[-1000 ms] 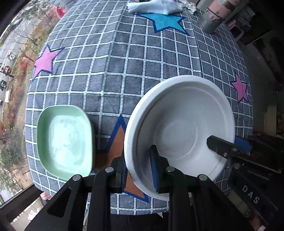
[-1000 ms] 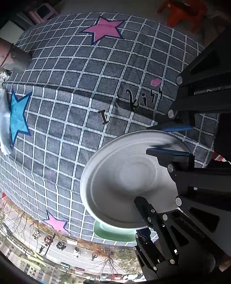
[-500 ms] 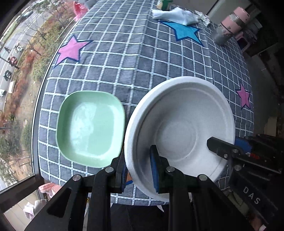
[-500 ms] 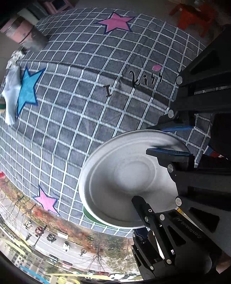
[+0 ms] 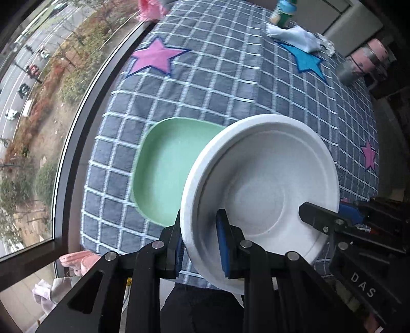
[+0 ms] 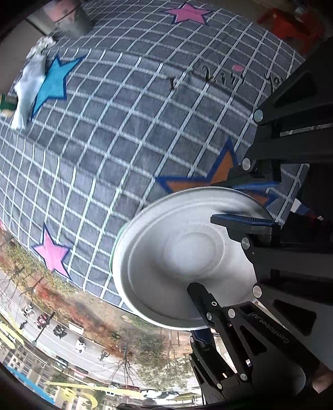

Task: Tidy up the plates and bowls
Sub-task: 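Carry the white bowl stack with both grippers over the green plate stack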

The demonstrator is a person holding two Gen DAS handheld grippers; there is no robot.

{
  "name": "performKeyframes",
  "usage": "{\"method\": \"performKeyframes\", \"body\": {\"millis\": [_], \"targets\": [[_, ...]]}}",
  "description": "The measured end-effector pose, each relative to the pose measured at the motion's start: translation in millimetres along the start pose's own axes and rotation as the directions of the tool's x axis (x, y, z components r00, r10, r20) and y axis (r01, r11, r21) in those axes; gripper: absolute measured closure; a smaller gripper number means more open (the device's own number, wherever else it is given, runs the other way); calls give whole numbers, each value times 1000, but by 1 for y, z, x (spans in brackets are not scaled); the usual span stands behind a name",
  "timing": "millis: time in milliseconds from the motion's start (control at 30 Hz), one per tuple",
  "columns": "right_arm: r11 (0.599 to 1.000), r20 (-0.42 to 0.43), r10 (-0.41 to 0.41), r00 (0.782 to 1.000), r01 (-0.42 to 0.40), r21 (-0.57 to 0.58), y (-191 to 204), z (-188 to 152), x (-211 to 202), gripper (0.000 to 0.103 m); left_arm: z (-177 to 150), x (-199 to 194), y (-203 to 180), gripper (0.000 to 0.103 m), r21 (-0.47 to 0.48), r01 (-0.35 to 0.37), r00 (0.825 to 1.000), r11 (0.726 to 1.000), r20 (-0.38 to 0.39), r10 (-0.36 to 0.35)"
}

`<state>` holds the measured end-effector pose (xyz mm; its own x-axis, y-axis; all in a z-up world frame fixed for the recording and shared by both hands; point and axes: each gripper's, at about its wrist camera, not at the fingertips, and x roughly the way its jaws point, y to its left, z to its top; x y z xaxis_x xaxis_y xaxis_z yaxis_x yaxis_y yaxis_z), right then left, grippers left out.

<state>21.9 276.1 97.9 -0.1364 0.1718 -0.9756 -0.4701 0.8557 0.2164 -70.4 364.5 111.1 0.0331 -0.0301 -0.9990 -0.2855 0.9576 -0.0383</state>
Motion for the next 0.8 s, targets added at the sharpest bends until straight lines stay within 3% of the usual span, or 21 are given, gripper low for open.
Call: {"method": "performKeyframes", "body": {"millis": [433, 800], "targets": [[999, -42, 31, 999, -31, 18, 56, 29, 33, 84, 6, 8, 57, 78, -63, -20, 1000, 998, -20, 19], [996, -39, 14, 999, -11, 88, 54, 37, 53, 84, 16, 21, 55, 78, 4, -32, 999, 999, -30, 32]]}}
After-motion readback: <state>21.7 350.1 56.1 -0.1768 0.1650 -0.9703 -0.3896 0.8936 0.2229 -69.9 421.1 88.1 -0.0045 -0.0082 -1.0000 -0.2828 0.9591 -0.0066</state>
